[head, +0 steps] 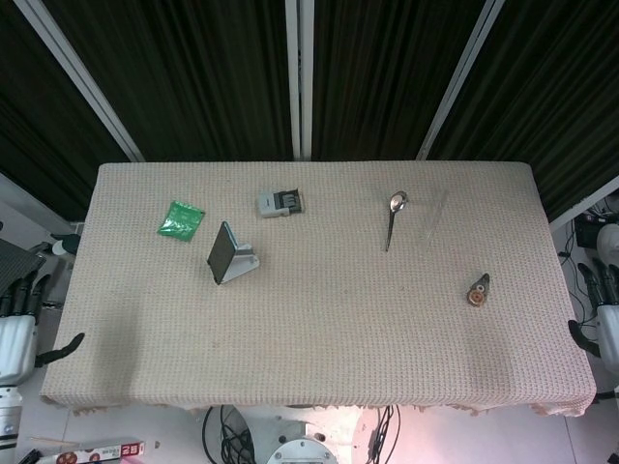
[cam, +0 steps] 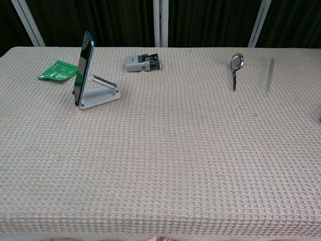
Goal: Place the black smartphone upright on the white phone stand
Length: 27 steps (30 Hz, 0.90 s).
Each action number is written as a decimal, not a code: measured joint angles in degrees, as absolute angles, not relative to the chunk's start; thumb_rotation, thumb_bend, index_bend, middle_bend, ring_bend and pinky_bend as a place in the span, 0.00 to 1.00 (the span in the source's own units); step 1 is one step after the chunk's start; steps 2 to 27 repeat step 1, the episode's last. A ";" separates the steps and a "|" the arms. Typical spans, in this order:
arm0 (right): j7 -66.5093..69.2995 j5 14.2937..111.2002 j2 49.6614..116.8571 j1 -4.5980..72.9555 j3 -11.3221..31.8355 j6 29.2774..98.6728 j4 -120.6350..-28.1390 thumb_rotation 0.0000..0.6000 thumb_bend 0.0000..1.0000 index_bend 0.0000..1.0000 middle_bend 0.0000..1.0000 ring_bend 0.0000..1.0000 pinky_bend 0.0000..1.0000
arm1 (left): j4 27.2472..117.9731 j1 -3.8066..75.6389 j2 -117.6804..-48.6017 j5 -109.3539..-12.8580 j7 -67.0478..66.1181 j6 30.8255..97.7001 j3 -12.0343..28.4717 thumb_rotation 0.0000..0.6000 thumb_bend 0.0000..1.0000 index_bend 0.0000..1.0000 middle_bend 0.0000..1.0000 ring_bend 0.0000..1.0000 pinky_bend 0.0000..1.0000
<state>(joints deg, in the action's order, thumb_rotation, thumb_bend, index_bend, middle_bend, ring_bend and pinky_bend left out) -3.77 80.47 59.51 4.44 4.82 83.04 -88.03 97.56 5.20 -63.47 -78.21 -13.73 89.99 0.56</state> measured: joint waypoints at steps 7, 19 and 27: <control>-3.93 80.51 59.68 4.43 4.75 82.97 -88.00 1.00 0.22 0.00 0.00 0.00 0.00 | 97.51 4.86 -63.17 -78.34 -13.73 90.31 0.45 0.66 0.13 0.08 0.04 0.05 0.20; -3.93 80.51 59.68 4.43 4.75 82.97 -88.00 1.00 0.22 0.00 0.00 0.00 0.00 | 97.51 4.86 -63.17 -78.34 -13.73 90.31 0.45 0.66 0.13 0.08 0.04 0.05 0.20; -3.93 80.51 59.68 4.43 4.75 82.97 -88.00 1.00 0.22 0.00 0.00 0.00 0.00 | 97.51 4.86 -63.17 -78.34 -13.73 90.31 0.45 0.66 0.13 0.08 0.04 0.05 0.20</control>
